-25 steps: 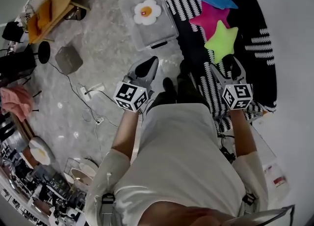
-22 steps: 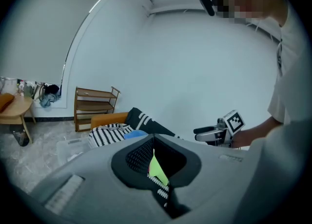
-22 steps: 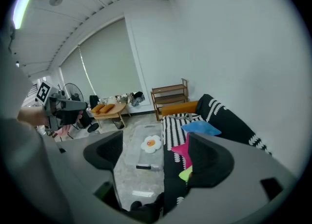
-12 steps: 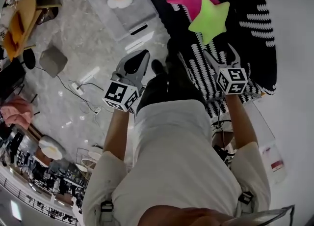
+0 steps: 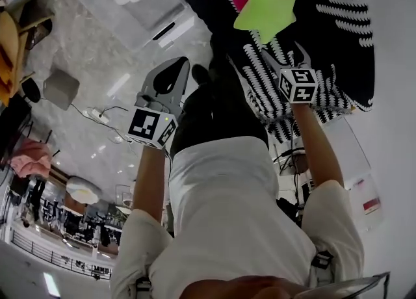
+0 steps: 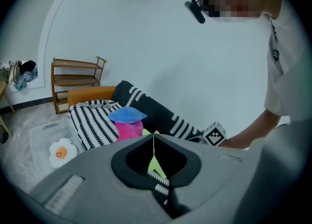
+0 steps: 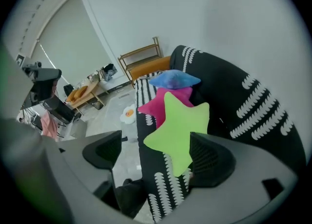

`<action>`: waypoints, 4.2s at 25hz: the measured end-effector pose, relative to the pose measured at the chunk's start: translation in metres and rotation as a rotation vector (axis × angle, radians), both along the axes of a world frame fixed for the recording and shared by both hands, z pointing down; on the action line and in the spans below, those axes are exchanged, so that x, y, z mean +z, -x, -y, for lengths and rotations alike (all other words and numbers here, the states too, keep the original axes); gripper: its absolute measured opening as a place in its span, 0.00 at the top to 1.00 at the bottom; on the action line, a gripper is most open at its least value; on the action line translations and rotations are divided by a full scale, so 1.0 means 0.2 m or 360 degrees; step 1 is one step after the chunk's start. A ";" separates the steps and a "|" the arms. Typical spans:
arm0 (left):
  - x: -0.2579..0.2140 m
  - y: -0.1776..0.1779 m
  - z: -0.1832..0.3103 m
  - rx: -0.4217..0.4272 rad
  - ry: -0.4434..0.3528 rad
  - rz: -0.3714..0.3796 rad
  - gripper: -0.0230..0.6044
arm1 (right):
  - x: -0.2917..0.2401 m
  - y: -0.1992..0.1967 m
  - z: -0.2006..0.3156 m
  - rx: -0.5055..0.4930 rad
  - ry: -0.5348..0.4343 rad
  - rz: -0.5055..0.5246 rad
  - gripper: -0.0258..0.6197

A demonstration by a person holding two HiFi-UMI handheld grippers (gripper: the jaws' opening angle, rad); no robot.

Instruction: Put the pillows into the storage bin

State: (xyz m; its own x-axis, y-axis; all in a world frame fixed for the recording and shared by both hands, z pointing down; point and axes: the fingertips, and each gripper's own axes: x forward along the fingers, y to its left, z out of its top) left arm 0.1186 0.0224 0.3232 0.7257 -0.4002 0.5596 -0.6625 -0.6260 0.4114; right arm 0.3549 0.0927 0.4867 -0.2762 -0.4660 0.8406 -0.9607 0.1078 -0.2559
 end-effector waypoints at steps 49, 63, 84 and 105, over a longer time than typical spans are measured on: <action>1.39 0.13 -0.17 0.0040 0.0253 0.0027 0.93 | 1.62 -0.30 -0.18 0.0534 0.0388 -0.0770 0.30; 1.26 0.34 -0.22 -0.0008 0.0111 0.0054 0.93 | 1.27 -0.26 -0.20 0.0554 0.0321 -0.0655 0.55; 0.83 0.38 -0.17 0.0138 -0.0125 0.0106 0.93 | 0.58 -0.12 -0.20 0.0338 0.0141 -0.0501 0.60; 0.74 0.97 -0.09 -0.0122 -0.0203 0.0178 0.93 | 0.29 1.04 0.51 -0.0263 -0.0193 -0.0116 0.60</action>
